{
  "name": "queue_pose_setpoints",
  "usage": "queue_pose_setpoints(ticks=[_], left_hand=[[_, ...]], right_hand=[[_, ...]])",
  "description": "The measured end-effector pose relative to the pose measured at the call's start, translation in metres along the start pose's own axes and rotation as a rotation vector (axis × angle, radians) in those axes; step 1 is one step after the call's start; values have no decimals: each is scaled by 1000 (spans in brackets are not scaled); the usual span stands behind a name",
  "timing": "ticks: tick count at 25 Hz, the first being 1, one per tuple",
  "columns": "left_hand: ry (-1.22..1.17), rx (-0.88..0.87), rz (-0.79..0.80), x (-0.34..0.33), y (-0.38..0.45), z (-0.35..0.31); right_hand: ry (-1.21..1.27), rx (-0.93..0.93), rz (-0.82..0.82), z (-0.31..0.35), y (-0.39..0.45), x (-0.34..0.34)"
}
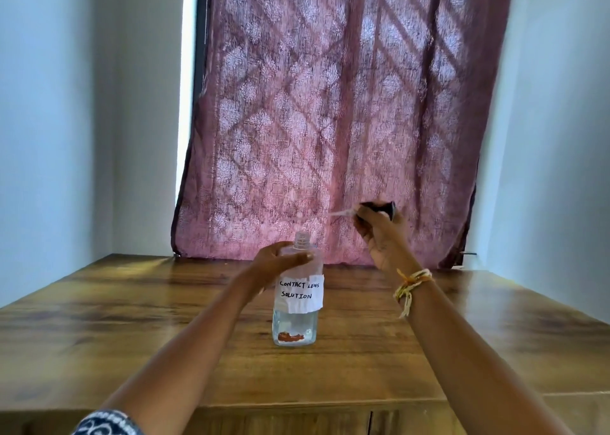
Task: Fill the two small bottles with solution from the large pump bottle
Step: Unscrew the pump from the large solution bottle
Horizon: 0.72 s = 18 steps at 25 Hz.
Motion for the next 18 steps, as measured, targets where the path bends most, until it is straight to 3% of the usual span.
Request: queue_pose_setpoints(ticks=[4, 7, 13, 18], left_hand=[[-119, 64, -75, -1, -4, 8], [-19, 23, -45, 4, -13, 33], [242, 44, -9, 15, -41, 81], [321, 13, -81, 8, -49, 88]], right_hand=[[-71, -6, -17, -50, -17, 40], [-190, -41, 7, -75, -25, 66], [-770, 182, -48, -99, -33, 109], [-1107, 207, -107, -101, -37, 128]])
Point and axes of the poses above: each hand's wrist, its own y-axis towards the middle knuckle, its own x-axis out of the back of the hand, z = x × y, the point moved 1 cm from there along y, towards the middle knuckle, and after that the axes turned 13 degrees about -z, right-handed, at the moved point
